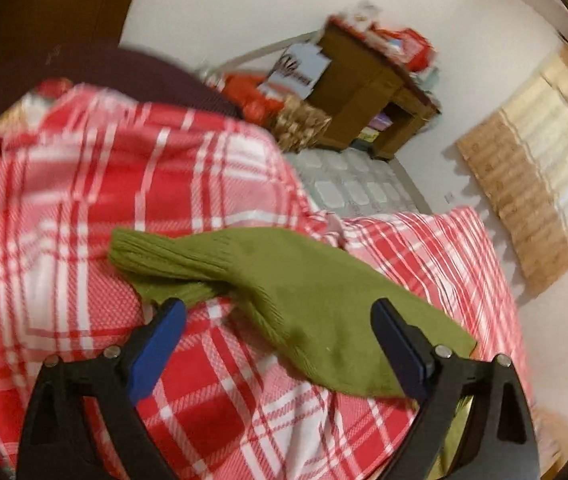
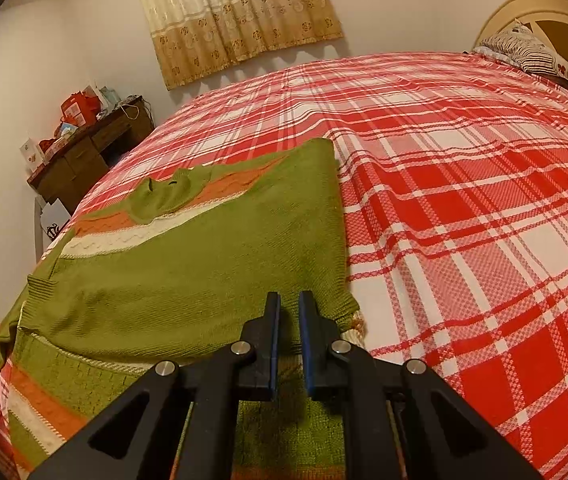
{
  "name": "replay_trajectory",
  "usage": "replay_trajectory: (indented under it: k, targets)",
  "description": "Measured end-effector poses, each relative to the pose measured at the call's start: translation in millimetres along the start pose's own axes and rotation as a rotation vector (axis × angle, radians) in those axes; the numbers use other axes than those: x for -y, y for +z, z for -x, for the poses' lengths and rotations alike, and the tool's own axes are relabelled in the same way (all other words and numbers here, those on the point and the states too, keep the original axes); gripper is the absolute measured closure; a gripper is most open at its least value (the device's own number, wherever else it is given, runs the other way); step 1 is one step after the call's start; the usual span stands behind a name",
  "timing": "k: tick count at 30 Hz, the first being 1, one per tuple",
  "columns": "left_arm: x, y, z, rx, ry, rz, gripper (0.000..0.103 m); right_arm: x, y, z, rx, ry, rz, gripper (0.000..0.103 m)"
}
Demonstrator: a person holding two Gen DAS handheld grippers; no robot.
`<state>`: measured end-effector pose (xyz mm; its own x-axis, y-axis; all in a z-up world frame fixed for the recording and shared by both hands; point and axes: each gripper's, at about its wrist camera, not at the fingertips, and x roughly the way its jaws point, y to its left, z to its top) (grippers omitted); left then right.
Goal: Fold small clothes
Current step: 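Grasp the other green sleeve with the left gripper and fold it across the body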
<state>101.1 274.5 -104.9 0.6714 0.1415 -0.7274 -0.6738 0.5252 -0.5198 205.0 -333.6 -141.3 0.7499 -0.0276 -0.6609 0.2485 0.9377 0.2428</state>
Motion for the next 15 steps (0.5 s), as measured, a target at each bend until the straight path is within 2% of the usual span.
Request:
replay_trajectory:
  k: [2, 4, 6, 8, 9, 10, 11, 12, 15]
  targets:
    - [-7, 5, -13, -0.046, -0.013, 0.071, 0.008, 0, 0, 0, 0.000, 0.001, -0.001, 0.094]
    - [-2, 7, -10, -0.001, -0.001, 0.078, 0.010, 0, 0, 0, 0.000, 0.002, -0.002, 0.094]
    - [6, 7, -17, -0.016, 0.033, 0.051, 0.028, 0, 0, 0, 0.000, 0.002, -0.001, 0.094]
    - [14, 4, -25, -0.032, 0.074, 0.009, 0.054, 0, 0, 0, 0.001, 0.002, -0.001, 0.094]
    - [18, 3, -25, -0.015, 0.104, -0.022, 0.062, 0, 0, 0, 0.000, 0.002, -0.002, 0.094]
    - [22, 2, -27, -0.013, 0.106, -0.042, 0.084, 0, 0, 0, 0.001, 0.005, -0.003, 0.094]
    - [22, 1, -30, -0.029, 0.078, -0.053, 0.092, 1, 0, 0, 0.001, 0.007, -0.004, 0.094]
    - [22, 0, -32, -0.031, 0.078, -0.059, 0.092, 1, 0, 0, 0.001, 0.009, -0.005, 0.094]
    - [35, -2, -25, 0.034, 0.115, -0.147, 0.095, 2, 0, 0, 0.002, 0.014, -0.009, 0.094]
